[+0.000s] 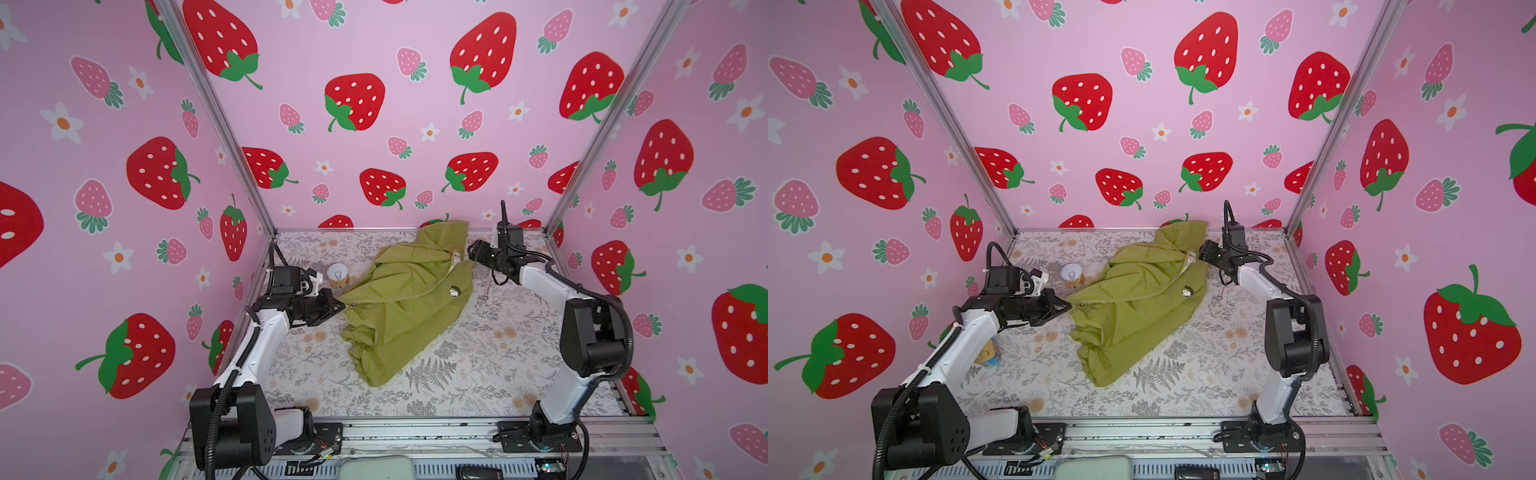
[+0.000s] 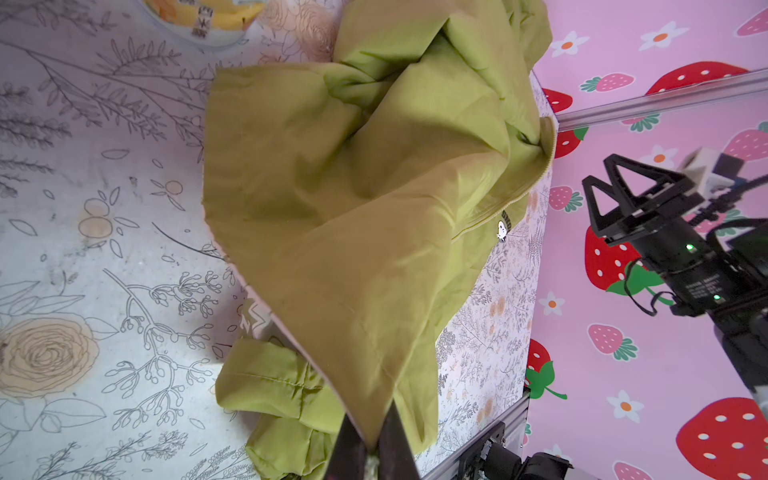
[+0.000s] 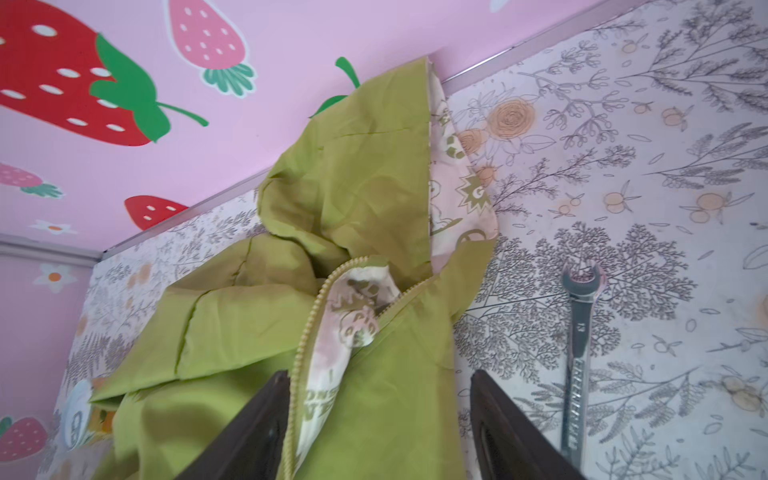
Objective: Zip up the jacket
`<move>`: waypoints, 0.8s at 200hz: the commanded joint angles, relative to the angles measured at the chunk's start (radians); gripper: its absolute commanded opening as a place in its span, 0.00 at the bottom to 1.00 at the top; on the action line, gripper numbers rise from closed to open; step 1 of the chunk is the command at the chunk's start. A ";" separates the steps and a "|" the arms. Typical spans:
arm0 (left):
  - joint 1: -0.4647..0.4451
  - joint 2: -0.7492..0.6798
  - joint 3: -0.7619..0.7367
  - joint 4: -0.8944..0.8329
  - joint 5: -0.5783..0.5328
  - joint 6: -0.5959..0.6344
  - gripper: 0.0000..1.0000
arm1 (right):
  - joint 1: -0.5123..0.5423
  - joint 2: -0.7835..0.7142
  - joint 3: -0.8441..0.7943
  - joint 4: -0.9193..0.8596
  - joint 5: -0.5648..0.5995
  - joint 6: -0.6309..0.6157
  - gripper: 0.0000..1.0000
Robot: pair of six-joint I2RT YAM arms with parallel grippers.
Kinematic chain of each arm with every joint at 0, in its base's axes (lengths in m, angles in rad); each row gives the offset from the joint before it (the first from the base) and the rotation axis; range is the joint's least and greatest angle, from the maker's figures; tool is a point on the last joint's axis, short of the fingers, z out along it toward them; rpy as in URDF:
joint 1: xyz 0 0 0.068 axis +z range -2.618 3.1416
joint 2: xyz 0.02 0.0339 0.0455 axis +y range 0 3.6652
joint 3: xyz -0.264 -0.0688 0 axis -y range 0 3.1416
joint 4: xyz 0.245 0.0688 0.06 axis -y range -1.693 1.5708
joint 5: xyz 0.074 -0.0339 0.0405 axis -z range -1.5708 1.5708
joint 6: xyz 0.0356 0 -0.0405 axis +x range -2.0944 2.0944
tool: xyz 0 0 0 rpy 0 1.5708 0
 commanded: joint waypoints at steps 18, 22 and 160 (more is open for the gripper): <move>0.006 0.008 -0.006 0.057 0.054 -0.045 0.00 | 0.192 -0.085 -0.096 0.072 -0.104 -0.012 0.73; 0.006 0.007 -0.005 0.056 0.055 -0.044 0.00 | 0.217 -0.087 -0.103 0.080 -0.117 -0.008 0.73; 0.003 0.015 -0.145 0.216 0.048 -0.174 0.22 | 0.505 -0.017 -0.168 0.201 -0.159 0.114 0.70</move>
